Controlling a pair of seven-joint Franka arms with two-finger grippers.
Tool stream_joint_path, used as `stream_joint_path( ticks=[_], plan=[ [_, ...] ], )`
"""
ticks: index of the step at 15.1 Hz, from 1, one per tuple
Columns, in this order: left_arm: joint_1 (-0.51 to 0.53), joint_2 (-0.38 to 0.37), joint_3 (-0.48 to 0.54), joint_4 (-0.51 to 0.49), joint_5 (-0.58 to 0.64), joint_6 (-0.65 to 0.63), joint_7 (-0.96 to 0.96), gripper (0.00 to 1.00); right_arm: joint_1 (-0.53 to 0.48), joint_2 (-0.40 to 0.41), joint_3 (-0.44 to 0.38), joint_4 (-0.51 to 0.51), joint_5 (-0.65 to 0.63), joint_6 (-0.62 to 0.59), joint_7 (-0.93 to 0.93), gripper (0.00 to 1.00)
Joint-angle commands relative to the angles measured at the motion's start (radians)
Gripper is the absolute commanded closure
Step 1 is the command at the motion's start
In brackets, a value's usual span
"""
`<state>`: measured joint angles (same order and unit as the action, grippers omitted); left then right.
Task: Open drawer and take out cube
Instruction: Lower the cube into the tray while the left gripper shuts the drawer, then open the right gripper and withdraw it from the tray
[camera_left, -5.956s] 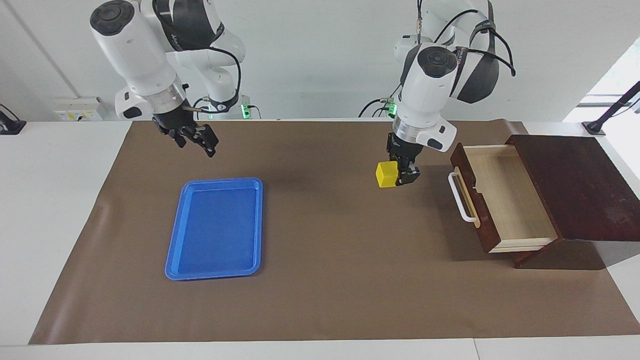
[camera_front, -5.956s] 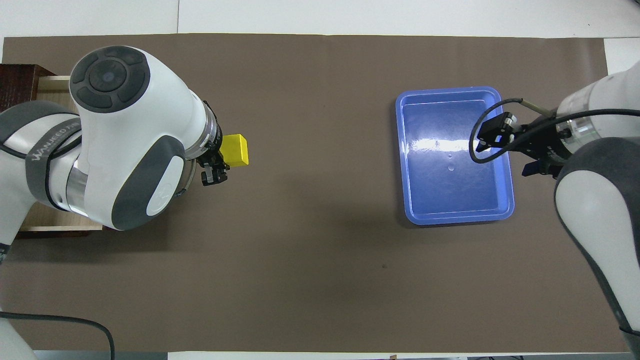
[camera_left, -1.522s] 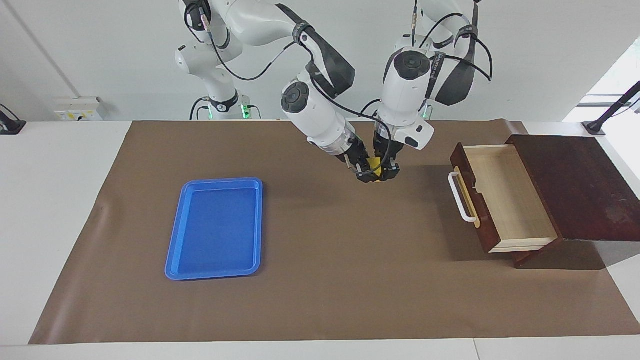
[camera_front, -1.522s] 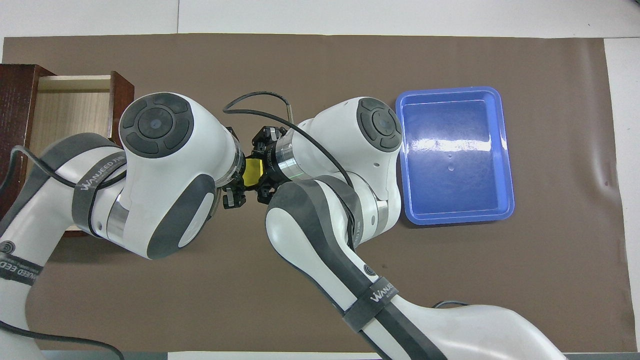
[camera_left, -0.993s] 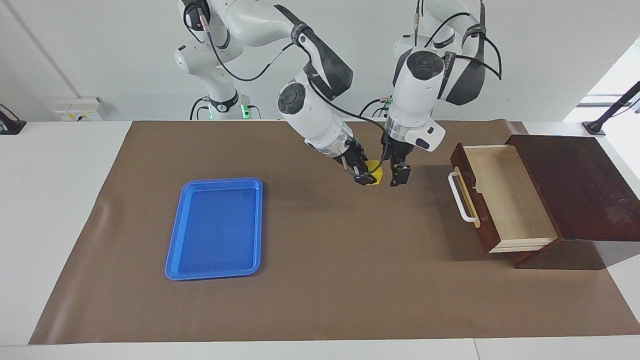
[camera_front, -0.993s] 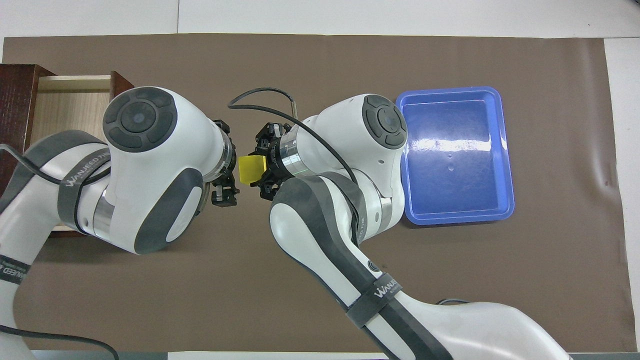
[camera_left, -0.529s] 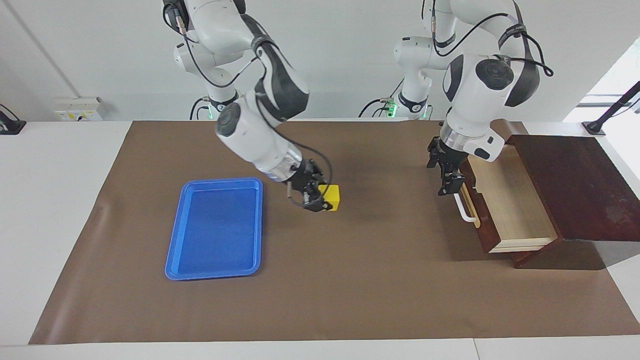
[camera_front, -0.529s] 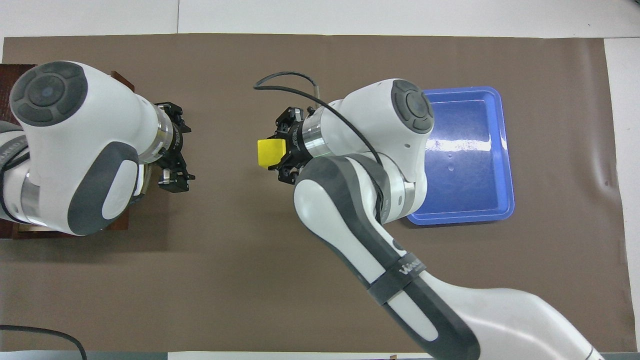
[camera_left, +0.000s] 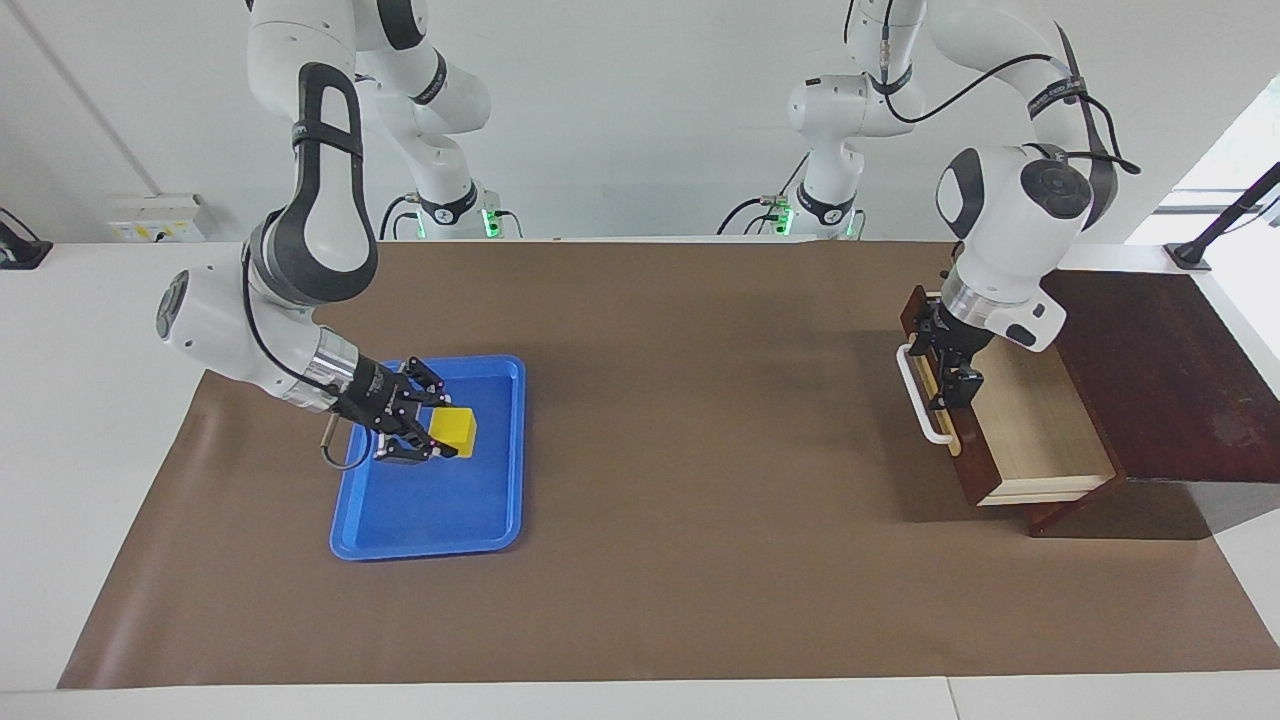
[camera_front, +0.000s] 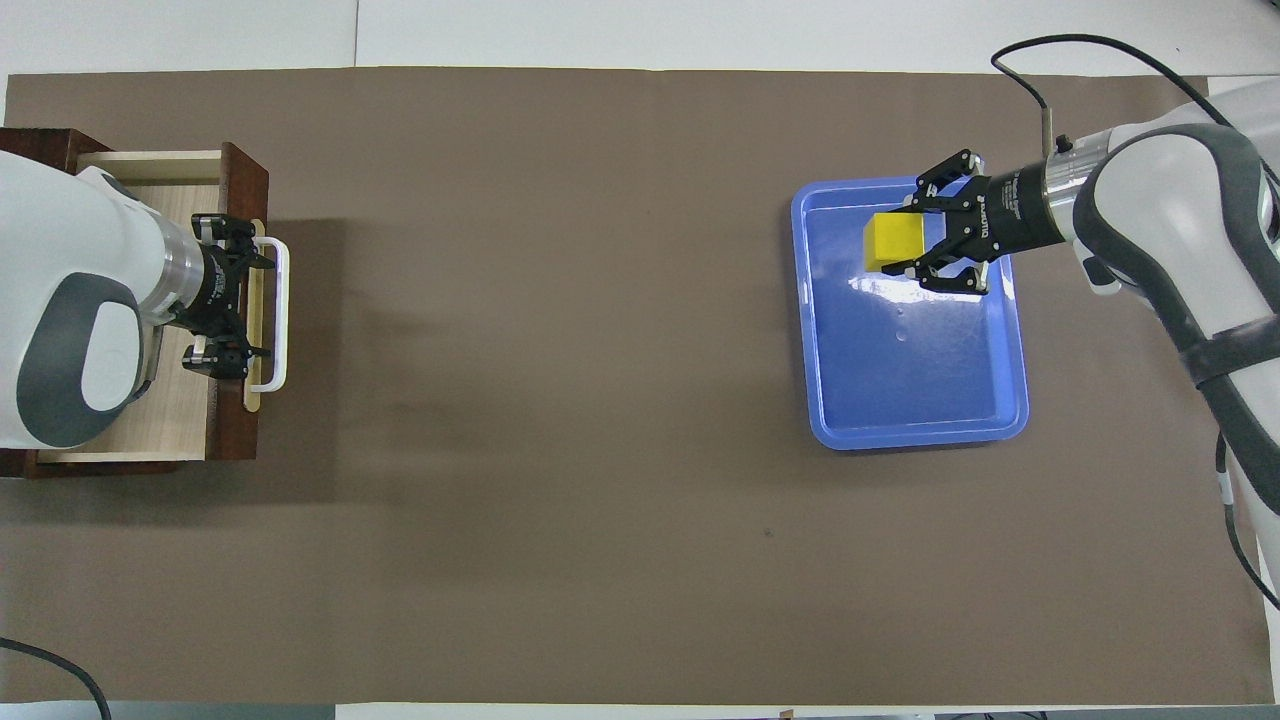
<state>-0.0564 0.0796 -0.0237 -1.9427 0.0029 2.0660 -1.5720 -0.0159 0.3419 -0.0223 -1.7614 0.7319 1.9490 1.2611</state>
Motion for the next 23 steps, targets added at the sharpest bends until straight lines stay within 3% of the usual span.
stream_joint_path(
  ticks=[1,6,13,18,19,20,22,23],
  plan=[
    [0.073,-0.035,-0.007,-0.039,0.008,0.039,0.069,0.00,-0.056,-0.058,0.016,-0.142,0.043,0.033,-0.098,1.00],
    [0.159,-0.029,-0.008,-0.041,0.008,0.063,0.157,0.00,-0.116,-0.018,0.016,-0.174,0.046,0.047,-0.199,1.00],
    [0.262,-0.026,-0.008,-0.064,0.008,0.108,0.291,0.00,-0.107,0.042,0.018,-0.196,0.095,0.108,-0.321,1.00],
    [0.279,-0.020,-0.008,-0.045,0.008,0.103,0.314,0.00,-0.098,0.039,0.016,-0.219,0.106,0.116,-0.400,1.00],
    [0.271,-0.018,-0.008,-0.024,0.008,0.079,0.316,0.00,-0.090,0.037,0.016,-0.219,0.106,0.116,-0.404,0.91],
    [0.261,-0.018,-0.010,0.016,0.008,0.016,0.322,0.00,-0.079,0.037,0.015,-0.219,0.106,0.116,-0.402,0.46],
    [0.228,-0.035,-0.015,0.079,0.008,-0.099,0.380,0.00,-0.079,0.037,0.015,-0.204,0.104,0.099,-0.391,0.08],
    [0.208,-0.056,-0.016,0.094,0.008,-0.150,0.429,0.00,-0.085,0.037,0.015,-0.190,0.104,0.082,-0.385,0.00]
  ],
)
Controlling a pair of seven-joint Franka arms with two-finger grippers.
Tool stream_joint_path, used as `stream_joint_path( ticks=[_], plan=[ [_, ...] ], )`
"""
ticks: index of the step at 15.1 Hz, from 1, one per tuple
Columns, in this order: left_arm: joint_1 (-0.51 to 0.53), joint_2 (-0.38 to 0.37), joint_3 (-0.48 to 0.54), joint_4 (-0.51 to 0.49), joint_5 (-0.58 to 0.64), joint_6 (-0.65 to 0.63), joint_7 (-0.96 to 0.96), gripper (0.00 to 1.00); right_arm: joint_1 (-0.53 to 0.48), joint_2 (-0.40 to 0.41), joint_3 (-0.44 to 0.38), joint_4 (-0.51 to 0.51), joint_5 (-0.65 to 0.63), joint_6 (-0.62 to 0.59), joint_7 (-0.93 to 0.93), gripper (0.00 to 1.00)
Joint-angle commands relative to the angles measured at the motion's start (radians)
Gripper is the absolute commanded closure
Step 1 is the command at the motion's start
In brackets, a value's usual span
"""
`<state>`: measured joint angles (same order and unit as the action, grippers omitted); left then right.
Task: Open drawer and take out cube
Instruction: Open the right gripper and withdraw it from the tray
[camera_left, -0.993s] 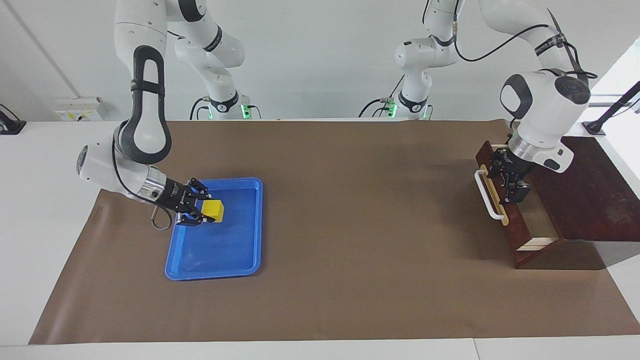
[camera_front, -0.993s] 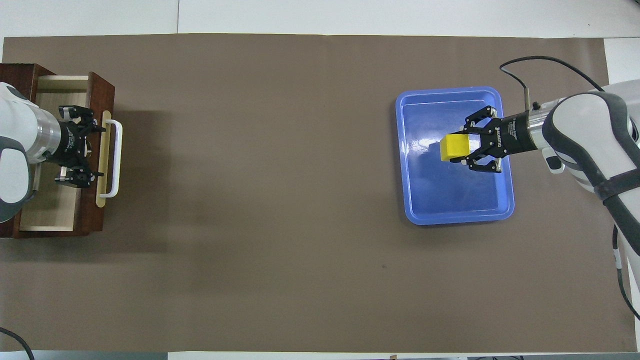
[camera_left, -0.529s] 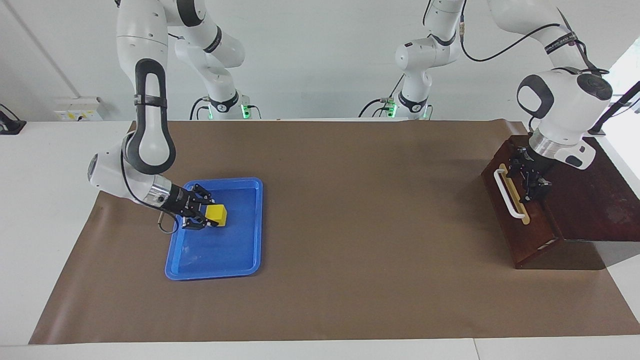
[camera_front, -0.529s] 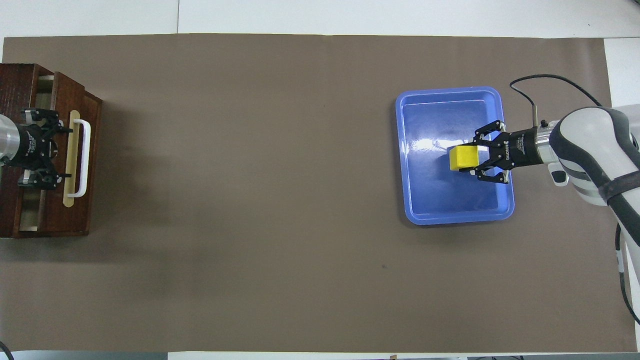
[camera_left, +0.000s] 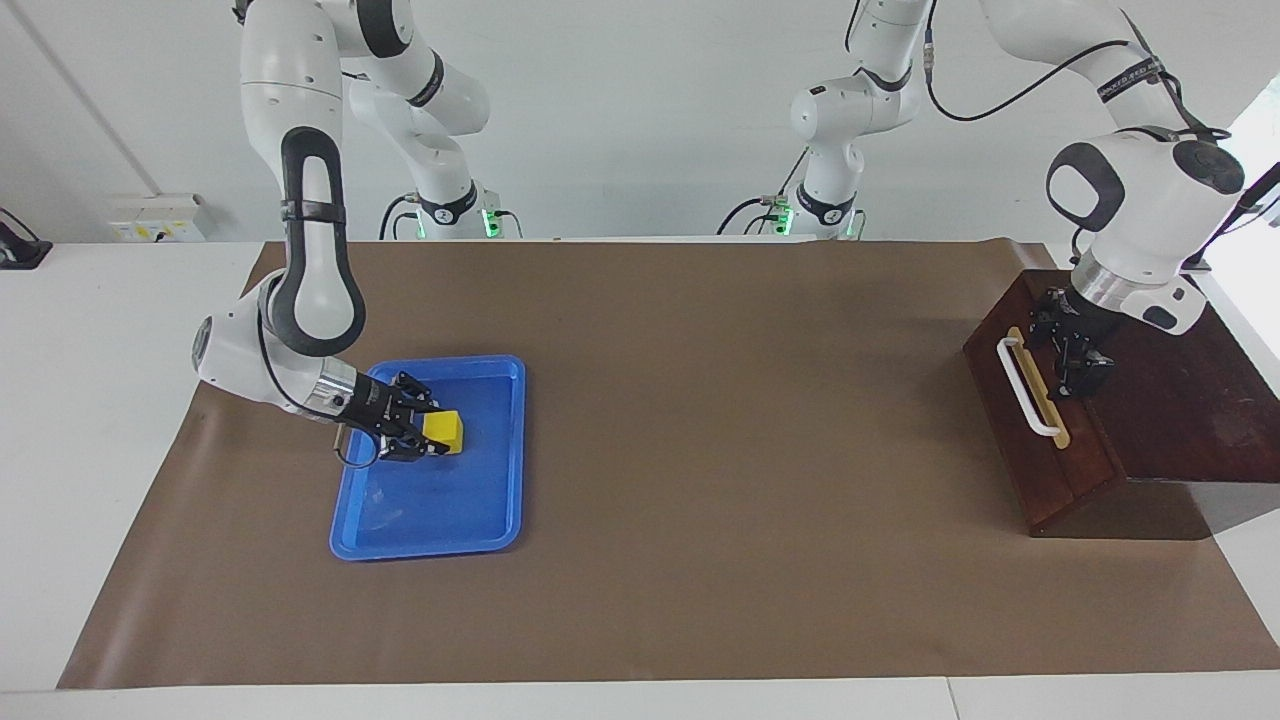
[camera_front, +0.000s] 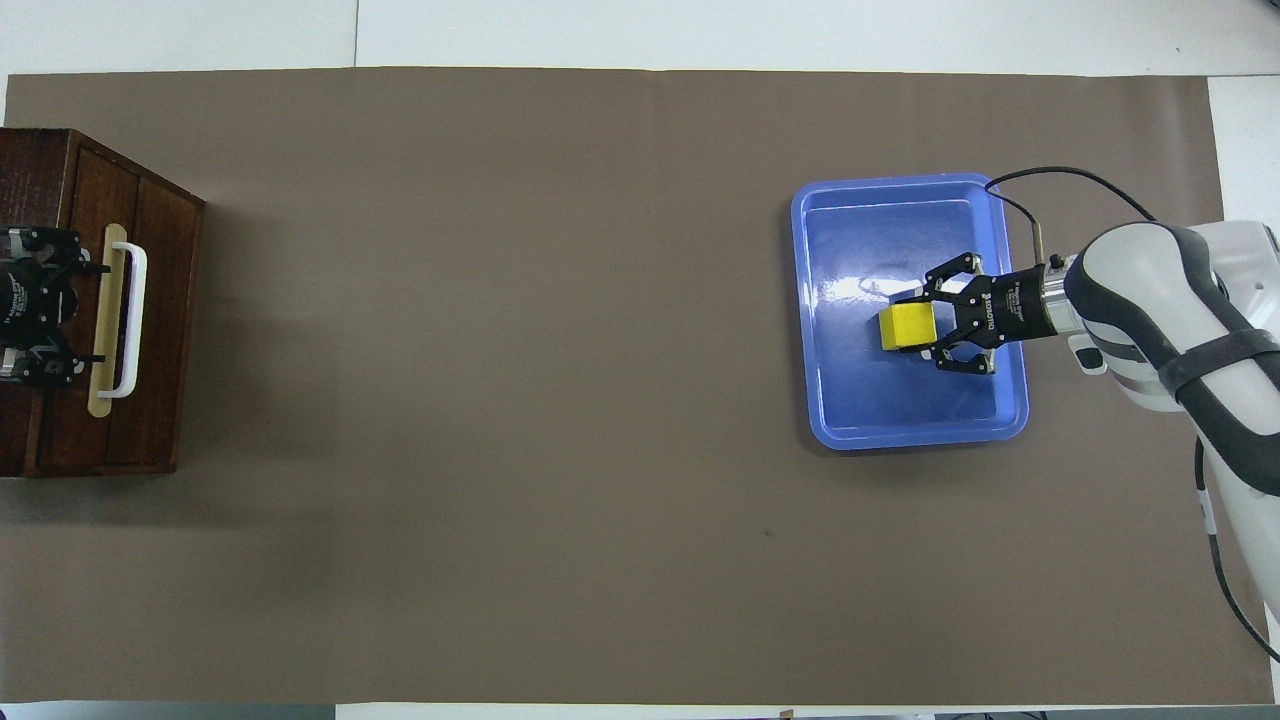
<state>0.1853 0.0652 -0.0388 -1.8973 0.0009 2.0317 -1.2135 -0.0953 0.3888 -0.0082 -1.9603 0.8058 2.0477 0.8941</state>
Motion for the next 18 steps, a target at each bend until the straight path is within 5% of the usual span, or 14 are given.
stream_joint_path(
  ticks=[1,3,10,18],
  plan=[
    [-0.056,-0.063,-0.001,0.069,0.010,-0.160,0.128,0.00,-0.006,-0.014,-0.001,0.032,0.021,-0.052,-0.005,0.00],
    [-0.092,-0.082,-0.003,0.119,0.010,-0.273,0.256,0.00,0.000,-0.030,-0.003,0.081,-0.014,-0.105,0.054,0.00],
    [-0.135,-0.101,-0.016,0.250,-0.002,-0.533,0.742,0.00,0.055,-0.248,0.037,0.259,-0.495,-0.341,0.040,0.00],
    [-0.152,-0.027,-0.055,0.316,-0.007,-0.577,0.948,0.00,0.089,-0.416,0.086,0.287,-0.769,-0.492,-0.487,0.00]
  ],
)
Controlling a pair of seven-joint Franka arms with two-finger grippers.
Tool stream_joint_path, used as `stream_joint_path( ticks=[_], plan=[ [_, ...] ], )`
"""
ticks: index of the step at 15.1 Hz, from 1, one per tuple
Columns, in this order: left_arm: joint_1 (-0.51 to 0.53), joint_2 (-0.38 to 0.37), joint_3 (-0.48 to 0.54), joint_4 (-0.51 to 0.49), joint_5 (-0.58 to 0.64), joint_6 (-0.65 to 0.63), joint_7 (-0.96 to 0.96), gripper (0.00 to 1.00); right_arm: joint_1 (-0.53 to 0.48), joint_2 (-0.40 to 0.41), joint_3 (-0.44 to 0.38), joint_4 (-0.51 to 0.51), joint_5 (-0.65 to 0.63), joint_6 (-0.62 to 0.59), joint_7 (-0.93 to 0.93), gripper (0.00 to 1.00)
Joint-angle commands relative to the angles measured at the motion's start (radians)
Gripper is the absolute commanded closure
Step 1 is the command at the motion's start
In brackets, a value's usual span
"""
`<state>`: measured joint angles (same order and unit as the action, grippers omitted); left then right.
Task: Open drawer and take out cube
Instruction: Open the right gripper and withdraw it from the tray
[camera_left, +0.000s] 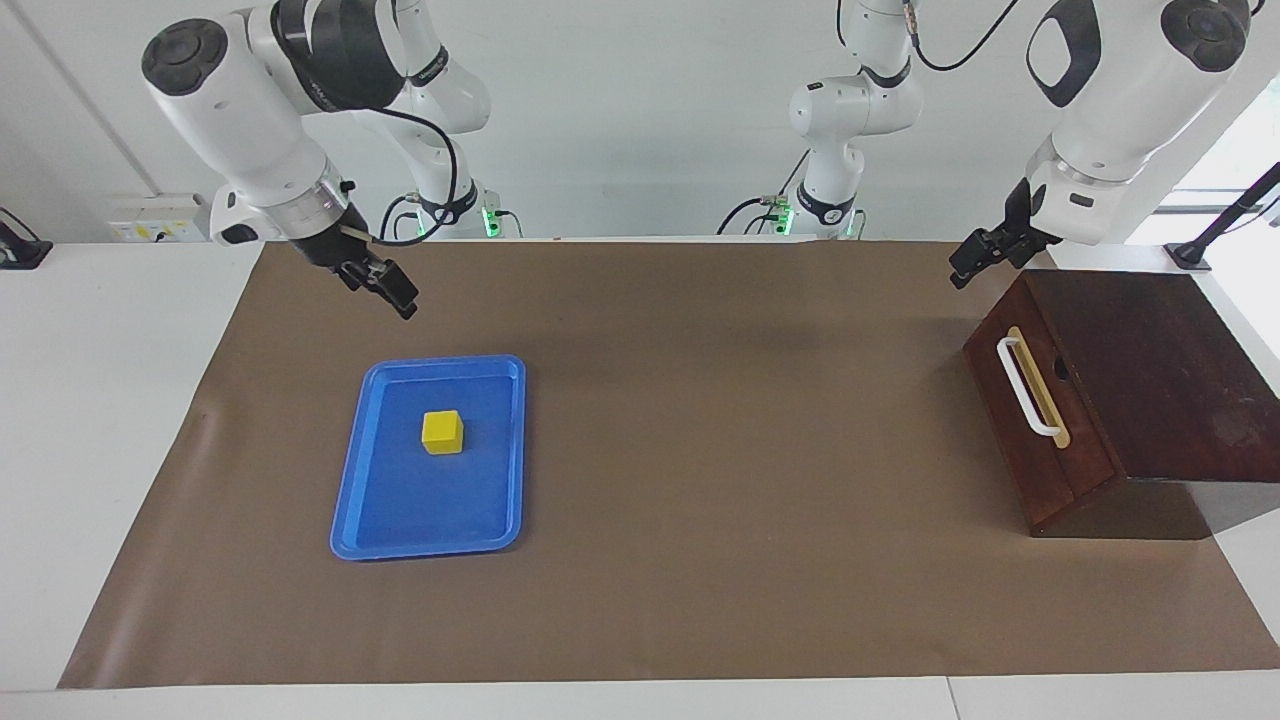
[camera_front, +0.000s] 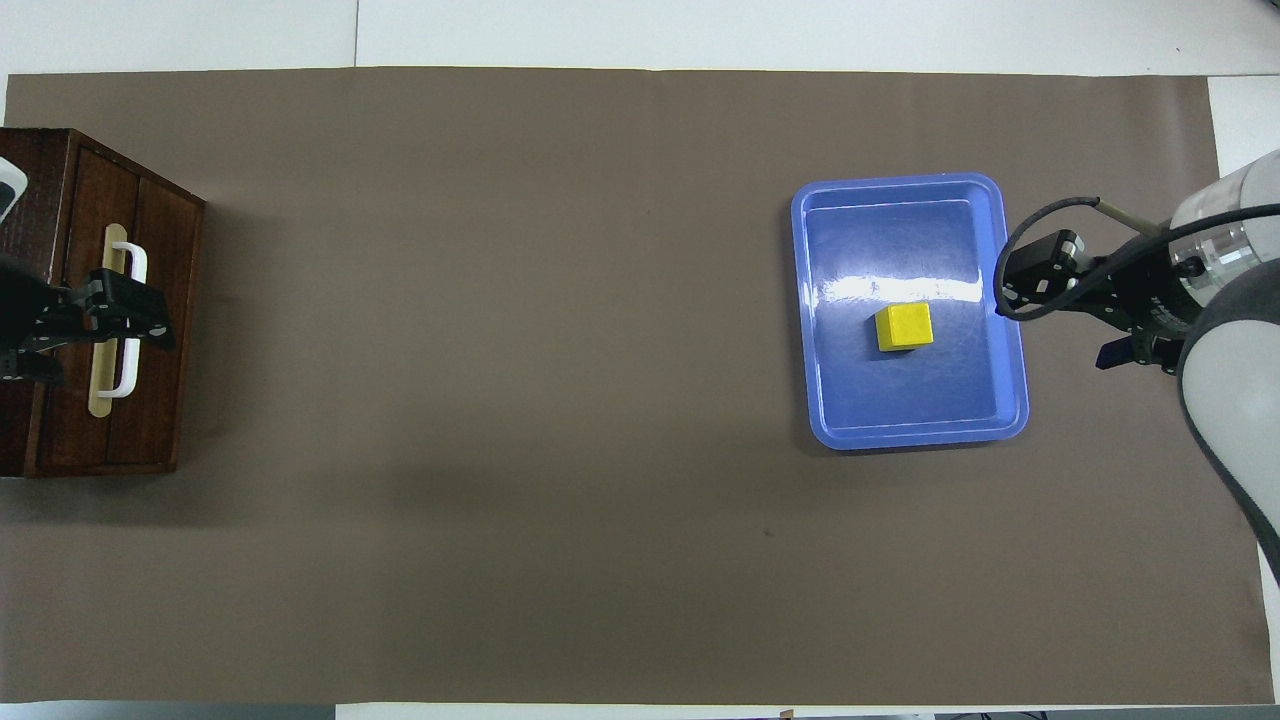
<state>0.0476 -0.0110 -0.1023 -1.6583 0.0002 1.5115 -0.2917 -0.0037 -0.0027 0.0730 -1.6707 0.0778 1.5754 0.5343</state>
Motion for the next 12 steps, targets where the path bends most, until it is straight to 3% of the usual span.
stream_joint_path(
  ticks=[1,4,12],
  plan=[
    [-0.015,0.052,0.007,0.078,-0.005,-0.072,0.035,0.00,-0.002,-0.034,0.005,-0.004,-0.046,-0.024,-0.193,0.00],
    [-0.020,0.028,0.012,0.078,-0.006,-0.071,0.098,0.00,-0.002,-0.043,0.008,-0.001,-0.110,-0.055,-0.416,0.00],
    [-0.023,0.017,0.021,0.066,-0.008,-0.025,0.155,0.00,-0.002,-0.042,0.007,0.003,-0.108,-0.064,-0.435,0.00]
  ],
)
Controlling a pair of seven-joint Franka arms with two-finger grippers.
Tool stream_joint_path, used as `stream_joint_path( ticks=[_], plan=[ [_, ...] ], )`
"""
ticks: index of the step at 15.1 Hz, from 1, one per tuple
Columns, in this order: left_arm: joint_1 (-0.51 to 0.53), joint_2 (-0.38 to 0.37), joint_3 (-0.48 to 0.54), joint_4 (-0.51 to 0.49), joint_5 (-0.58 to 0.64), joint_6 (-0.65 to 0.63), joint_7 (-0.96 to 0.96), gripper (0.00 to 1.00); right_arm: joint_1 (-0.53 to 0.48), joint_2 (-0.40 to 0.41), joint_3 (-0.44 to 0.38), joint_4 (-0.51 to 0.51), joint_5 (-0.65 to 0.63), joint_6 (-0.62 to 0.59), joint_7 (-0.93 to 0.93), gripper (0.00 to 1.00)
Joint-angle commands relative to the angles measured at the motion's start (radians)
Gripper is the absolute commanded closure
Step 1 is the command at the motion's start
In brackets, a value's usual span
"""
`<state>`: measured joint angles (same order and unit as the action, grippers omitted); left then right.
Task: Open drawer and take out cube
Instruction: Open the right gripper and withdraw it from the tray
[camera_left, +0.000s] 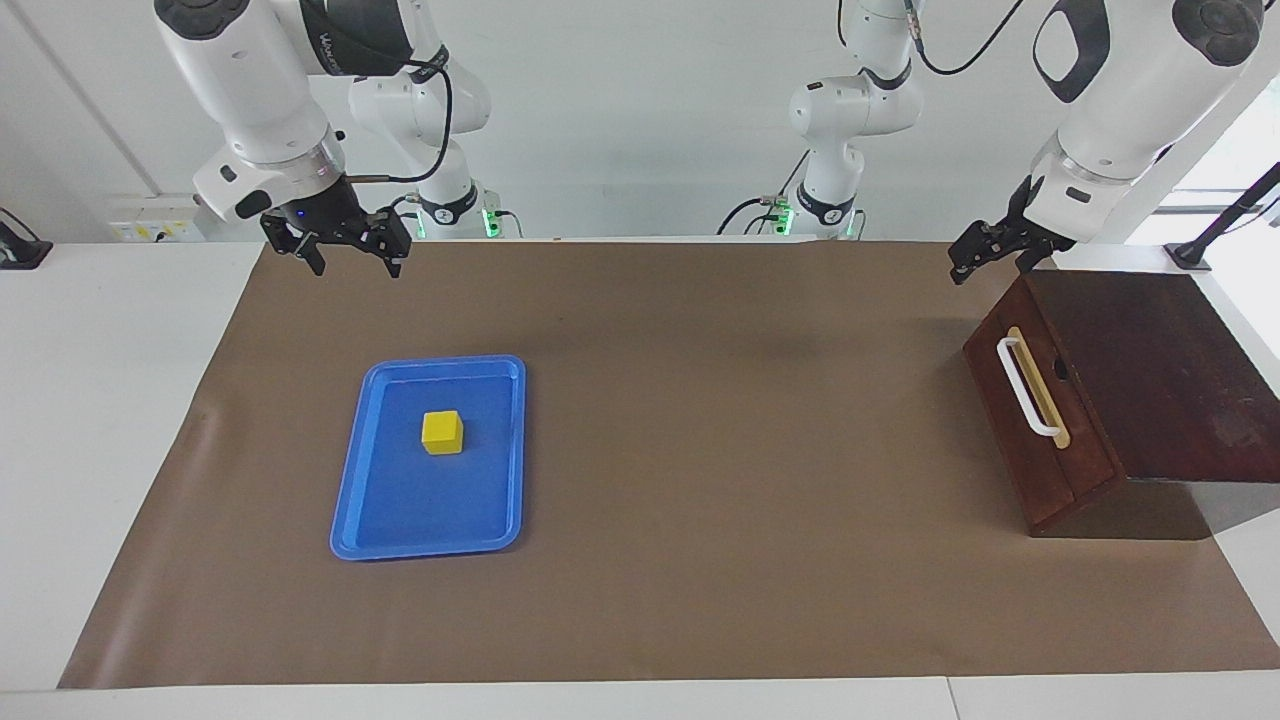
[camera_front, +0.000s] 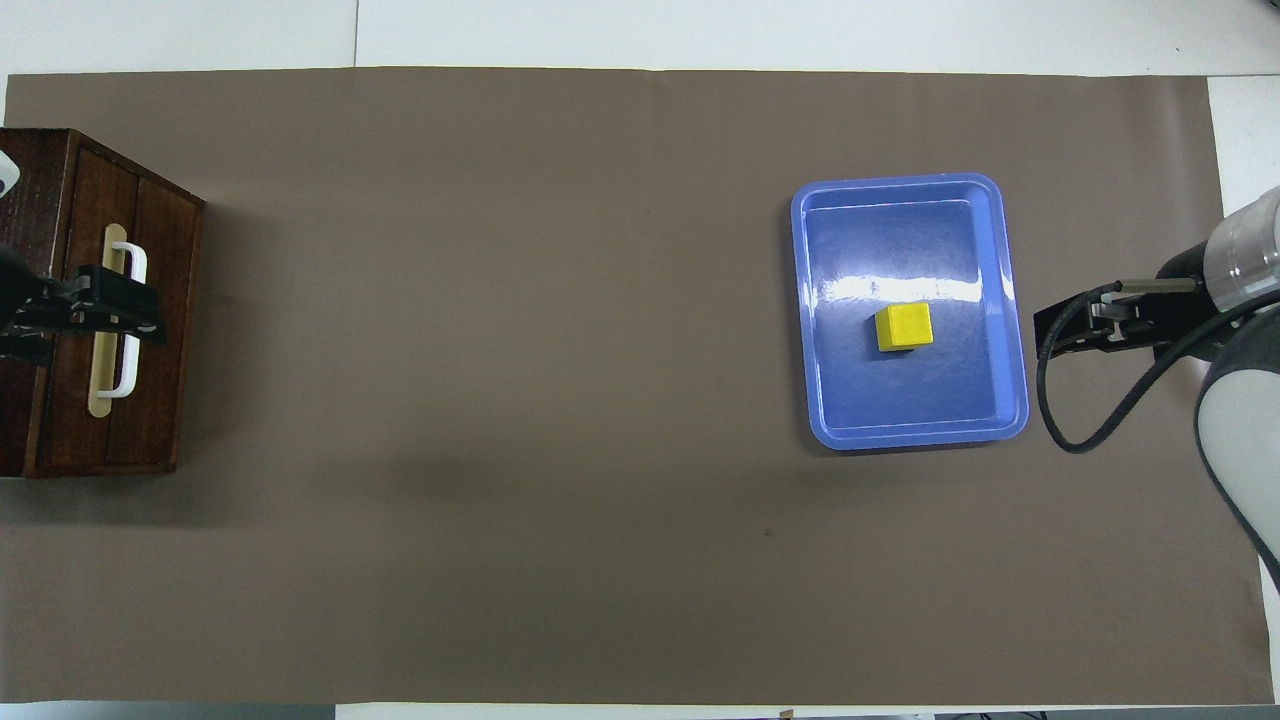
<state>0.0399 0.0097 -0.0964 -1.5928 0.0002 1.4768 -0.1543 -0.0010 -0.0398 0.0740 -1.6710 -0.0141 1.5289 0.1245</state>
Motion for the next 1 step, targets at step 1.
stream_joint_path(
  ticks=[1],
  plan=[
    [-0.023,-0.004,0.015,0.001,-0.008,0.013,0.016,0.00,-0.005,-0.006,0.006,0.004,-0.017,-0.018,-0.023,0.00]
  ],
)
